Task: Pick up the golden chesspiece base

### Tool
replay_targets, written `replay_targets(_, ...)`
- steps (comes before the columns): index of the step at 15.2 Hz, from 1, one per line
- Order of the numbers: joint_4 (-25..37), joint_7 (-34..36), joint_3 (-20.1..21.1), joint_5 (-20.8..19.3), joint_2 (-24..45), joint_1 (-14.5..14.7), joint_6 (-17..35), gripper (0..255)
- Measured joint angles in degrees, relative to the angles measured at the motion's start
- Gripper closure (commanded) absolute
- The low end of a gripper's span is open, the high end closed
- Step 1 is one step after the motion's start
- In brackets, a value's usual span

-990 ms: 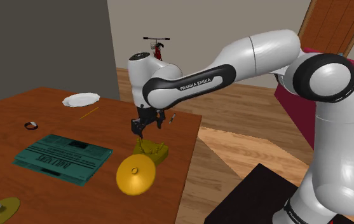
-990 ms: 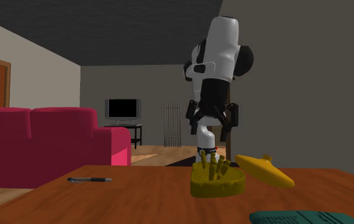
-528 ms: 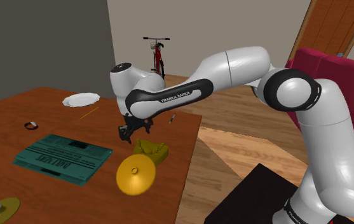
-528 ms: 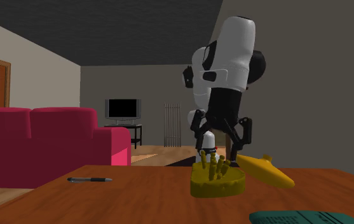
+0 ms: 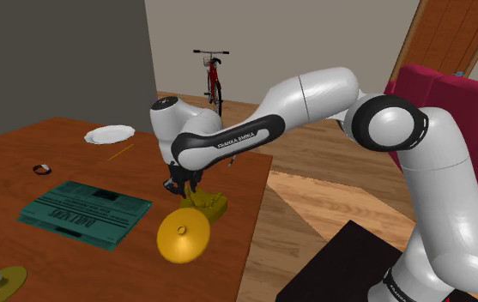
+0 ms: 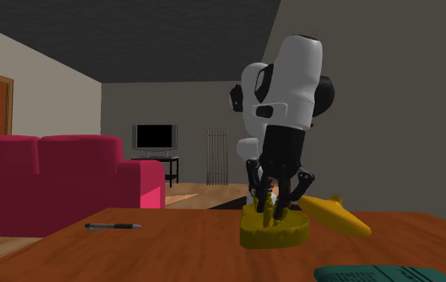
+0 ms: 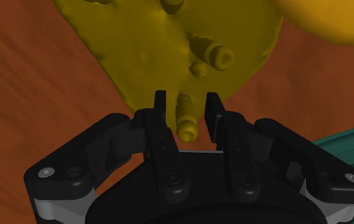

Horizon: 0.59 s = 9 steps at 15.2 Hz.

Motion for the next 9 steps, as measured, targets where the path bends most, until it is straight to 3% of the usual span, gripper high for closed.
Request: replay_targets(9, 0.35, -0.09, 0.01, 0.04, 0.04, 0.05, -0.3, 255)
